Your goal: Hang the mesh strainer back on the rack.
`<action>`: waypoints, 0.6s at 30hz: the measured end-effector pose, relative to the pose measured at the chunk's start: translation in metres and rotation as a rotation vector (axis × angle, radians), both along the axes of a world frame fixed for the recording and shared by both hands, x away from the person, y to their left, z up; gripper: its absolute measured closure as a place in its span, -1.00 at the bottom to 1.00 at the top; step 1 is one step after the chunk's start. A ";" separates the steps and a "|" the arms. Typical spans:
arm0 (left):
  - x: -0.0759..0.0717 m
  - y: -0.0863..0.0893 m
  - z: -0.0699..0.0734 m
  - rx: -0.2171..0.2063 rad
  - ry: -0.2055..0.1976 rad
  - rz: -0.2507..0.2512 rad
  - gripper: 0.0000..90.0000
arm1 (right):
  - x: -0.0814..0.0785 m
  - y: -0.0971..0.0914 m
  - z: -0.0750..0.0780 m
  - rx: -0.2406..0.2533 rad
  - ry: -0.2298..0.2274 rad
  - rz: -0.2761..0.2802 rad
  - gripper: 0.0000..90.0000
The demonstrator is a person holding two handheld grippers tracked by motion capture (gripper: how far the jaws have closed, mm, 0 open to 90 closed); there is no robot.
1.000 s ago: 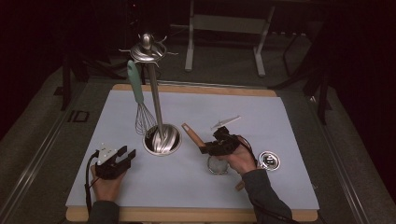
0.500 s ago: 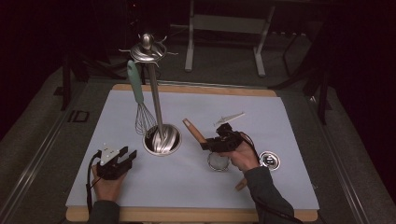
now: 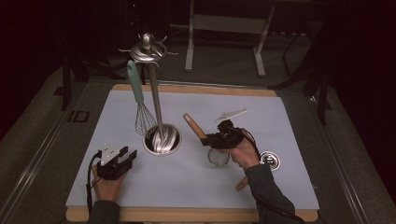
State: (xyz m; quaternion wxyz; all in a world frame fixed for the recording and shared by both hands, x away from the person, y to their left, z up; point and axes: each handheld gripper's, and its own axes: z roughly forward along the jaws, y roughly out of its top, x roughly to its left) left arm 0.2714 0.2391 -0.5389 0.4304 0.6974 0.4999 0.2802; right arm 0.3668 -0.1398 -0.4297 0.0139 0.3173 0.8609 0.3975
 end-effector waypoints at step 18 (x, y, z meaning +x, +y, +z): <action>0.000 0.000 0.000 0.005 0.000 0.001 0.29 | 0.004 0.006 0.019 0.022 -0.107 0.072 0.57</action>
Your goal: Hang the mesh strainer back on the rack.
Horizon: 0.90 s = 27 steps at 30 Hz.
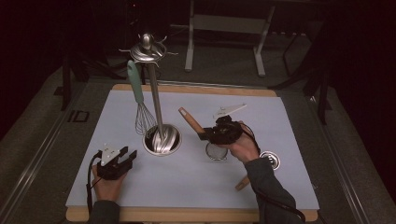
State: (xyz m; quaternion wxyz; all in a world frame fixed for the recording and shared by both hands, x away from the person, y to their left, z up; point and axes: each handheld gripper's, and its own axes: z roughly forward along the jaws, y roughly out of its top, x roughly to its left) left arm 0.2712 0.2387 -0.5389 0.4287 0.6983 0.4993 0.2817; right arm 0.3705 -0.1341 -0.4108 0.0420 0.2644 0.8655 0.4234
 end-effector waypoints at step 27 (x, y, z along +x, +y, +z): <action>0.000 0.000 0.000 0.005 -0.001 0.000 0.29 | 0.000 0.006 0.036 0.088 -0.165 0.086 0.57</action>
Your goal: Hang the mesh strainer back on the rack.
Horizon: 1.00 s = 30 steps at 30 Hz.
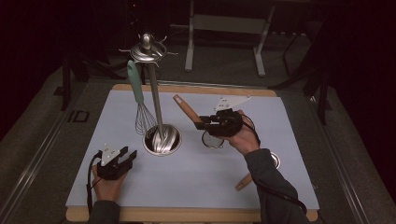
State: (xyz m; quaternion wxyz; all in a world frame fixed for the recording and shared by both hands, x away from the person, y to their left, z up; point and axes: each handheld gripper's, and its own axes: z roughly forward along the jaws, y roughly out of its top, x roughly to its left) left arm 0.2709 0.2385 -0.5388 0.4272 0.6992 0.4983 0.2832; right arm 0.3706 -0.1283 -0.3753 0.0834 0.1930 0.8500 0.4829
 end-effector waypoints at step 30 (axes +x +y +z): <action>0.000 0.000 0.000 0.000 0.000 0.000 0.29 | -0.004 0.003 0.035 0.079 -0.082 0.038 0.57</action>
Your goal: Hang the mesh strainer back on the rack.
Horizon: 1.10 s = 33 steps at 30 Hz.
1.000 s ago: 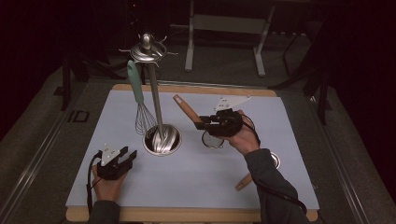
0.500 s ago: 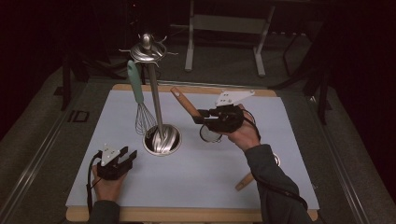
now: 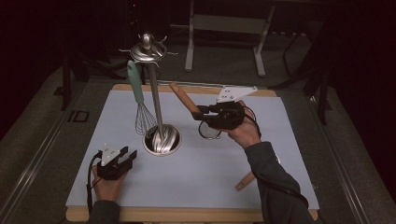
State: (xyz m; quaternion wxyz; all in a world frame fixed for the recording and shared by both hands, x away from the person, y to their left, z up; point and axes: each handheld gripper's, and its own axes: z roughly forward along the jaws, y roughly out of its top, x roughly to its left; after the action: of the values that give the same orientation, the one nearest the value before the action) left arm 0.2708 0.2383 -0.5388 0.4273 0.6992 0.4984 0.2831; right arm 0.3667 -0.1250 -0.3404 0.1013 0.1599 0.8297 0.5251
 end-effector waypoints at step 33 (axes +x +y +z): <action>0.000 0.000 0.000 0.003 -0.002 0.001 0.29 | -0.008 0.003 0.041 0.071 -0.074 0.039 0.57</action>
State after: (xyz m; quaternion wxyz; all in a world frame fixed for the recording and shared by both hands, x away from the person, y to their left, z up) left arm 0.2704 0.2382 -0.5387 0.4265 0.6992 0.4980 0.2848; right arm 0.3584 -0.1222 -0.2997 0.1157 0.1276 0.8091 0.5618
